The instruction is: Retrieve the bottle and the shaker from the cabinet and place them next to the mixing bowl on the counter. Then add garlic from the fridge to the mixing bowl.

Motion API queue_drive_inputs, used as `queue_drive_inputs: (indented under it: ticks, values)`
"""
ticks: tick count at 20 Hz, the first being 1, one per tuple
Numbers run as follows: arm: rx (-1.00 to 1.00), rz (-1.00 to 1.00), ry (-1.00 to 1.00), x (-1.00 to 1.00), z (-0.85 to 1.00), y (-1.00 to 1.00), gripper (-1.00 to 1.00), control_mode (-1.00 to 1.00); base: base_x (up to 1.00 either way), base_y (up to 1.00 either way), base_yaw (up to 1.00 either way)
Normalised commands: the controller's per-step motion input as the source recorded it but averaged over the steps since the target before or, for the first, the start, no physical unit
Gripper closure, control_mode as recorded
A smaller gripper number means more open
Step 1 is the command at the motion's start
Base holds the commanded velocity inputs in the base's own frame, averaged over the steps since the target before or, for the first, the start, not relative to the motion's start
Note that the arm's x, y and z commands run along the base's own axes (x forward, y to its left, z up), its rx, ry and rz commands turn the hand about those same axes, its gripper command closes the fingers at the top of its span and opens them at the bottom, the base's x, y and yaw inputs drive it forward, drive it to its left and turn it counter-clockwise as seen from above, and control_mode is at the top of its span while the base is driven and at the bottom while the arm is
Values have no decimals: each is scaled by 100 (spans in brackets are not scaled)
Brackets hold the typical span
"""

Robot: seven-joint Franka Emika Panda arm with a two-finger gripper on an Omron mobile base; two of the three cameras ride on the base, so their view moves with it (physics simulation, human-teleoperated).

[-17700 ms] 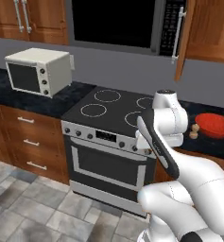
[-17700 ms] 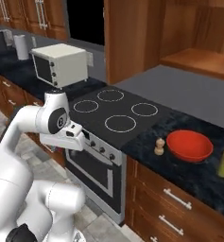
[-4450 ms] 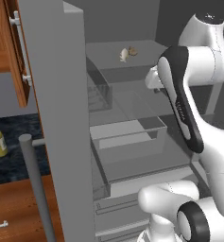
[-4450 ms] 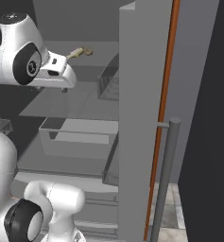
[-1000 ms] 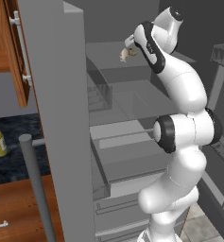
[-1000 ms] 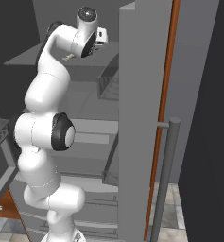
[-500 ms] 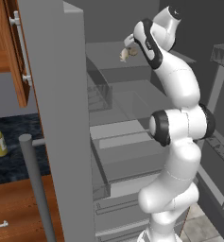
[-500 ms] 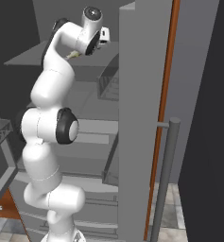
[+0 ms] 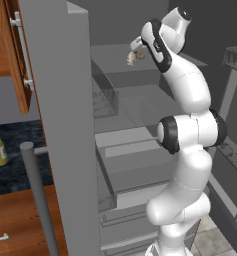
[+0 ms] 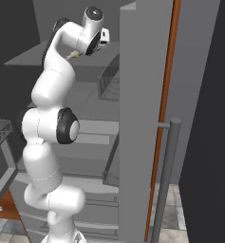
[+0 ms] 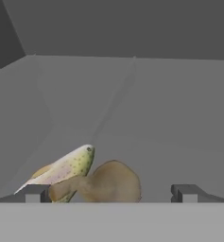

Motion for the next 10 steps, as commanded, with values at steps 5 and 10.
queue_drive_inputs:
  ticks: [5, 10]
  values:
    - [0, 0, 0, 0, -26, 9, -100, -100, 0, 0, 0]
    - [0, 2, 0, 14, -13, 1, -100, -100, 0, 0, 0]
